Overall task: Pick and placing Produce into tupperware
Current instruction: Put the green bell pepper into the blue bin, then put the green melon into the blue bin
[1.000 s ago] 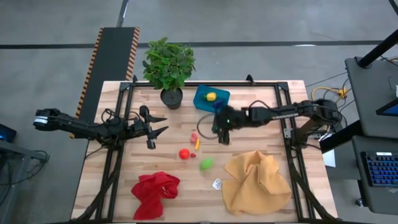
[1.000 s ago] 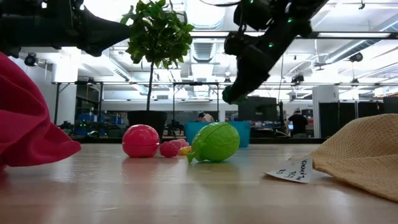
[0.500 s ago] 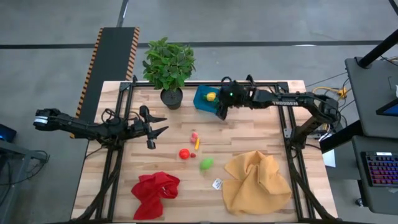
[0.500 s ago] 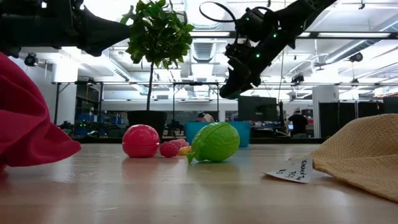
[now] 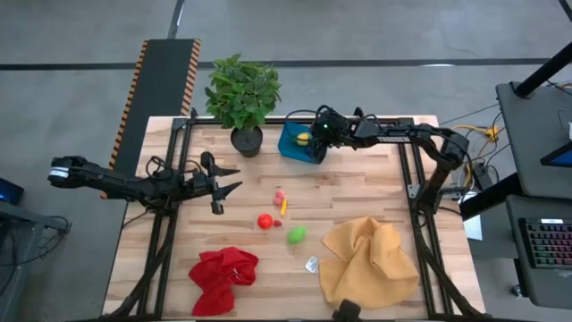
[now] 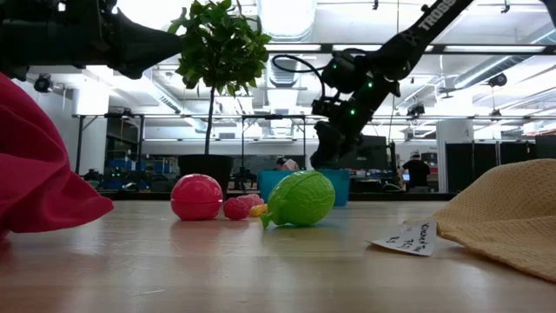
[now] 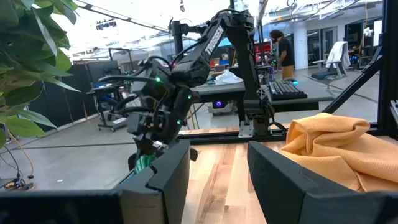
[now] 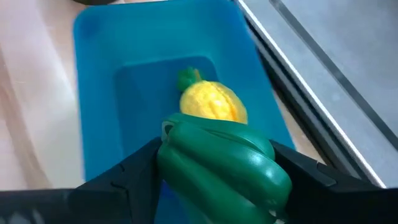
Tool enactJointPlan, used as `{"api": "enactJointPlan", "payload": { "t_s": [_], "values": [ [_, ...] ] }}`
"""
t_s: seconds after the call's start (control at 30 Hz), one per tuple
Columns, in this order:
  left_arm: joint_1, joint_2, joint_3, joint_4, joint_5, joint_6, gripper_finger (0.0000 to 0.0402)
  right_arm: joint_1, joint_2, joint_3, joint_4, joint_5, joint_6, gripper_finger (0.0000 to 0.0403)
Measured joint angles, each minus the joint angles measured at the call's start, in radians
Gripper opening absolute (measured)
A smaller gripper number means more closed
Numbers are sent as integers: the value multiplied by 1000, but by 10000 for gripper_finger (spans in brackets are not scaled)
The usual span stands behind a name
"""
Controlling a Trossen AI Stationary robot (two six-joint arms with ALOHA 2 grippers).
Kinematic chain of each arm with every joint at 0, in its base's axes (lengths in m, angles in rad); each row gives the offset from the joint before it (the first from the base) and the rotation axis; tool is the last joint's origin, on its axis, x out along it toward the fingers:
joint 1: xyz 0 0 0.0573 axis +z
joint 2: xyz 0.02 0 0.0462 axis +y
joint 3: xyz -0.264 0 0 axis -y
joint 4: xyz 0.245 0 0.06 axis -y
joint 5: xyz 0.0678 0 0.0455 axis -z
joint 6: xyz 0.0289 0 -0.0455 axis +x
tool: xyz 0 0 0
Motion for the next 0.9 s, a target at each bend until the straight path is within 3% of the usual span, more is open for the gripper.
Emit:
{"api": "enactJointPlan", "payload": {
  "t_s": [0.2, 0.9],
  "values": [
    [0, 0, -2, 0, 0, 0, 148, -32, 14, 0, -15, 7, -16, 232],
    [0, 0, -2, 0, 0, 0, 148, -45, 23, -1, -38, 9, -57, 274]
  ]
}}
